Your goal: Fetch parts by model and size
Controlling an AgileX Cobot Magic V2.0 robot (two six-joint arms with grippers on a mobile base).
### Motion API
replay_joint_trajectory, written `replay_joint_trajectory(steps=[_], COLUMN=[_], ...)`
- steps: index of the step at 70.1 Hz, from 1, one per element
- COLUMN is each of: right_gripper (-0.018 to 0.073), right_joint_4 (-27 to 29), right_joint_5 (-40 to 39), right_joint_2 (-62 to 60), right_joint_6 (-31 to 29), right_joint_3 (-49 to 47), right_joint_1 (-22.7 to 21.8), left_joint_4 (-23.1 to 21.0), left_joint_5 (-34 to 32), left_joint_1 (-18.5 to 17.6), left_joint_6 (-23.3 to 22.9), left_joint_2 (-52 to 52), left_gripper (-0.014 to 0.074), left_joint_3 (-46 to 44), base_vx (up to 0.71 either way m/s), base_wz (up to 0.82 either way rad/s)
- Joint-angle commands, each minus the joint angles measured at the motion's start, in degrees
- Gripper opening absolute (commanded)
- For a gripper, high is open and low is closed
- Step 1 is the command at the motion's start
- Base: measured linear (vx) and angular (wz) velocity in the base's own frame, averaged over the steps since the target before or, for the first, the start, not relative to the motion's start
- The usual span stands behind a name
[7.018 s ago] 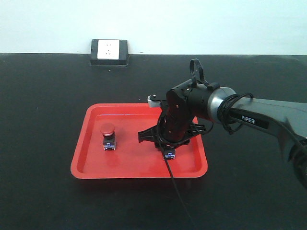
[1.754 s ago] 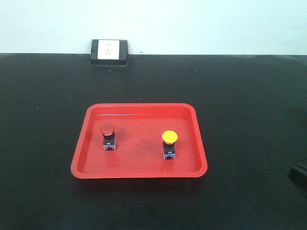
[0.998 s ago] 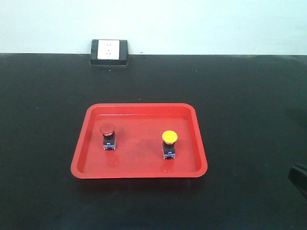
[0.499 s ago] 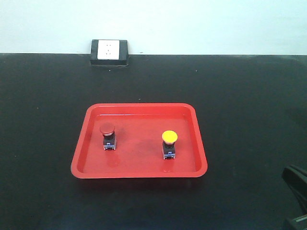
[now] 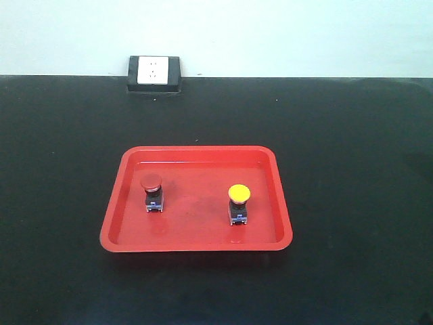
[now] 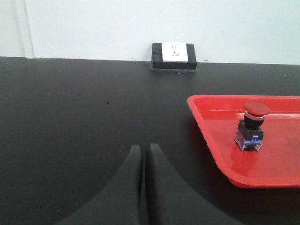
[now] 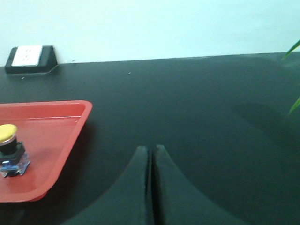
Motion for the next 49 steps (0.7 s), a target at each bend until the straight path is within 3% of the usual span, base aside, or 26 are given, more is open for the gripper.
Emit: replay_joint_trajectory(steps=[1,18,49], right_gripper=[-0.0009,-0.0009,-0.0009], right_joint_4=[-0.76,-0.43,-0.37], right_joint_5=[-4.8,-3.68,-3.87], right_joint_2=[-2.36,-12.55,-12.44], right_joint_6=[-0.47,-0.47,-0.47], right_joint_3=[0.28,3.95,3.95], right_joint_1=[-1.24,-1.15,-1.15], left_joint_4=[-0.65,-0.65,-0.65], left_joint_5=[-4.66,-4.66,-4.66], left_joint_1=[0.01,0.01,0.01], left_joint_6=[-0.18,-0.18,-0.18], left_joint_2=[-0.41,-0.41,-0.41], left_gripper=[-0.0006,-0.0006,-0.0006], left_joint_3=[-0.34,-0.34,-0.34], base_vx=[0.0,0.0,0.0], base_wz=[0.0,0.0,0.0])
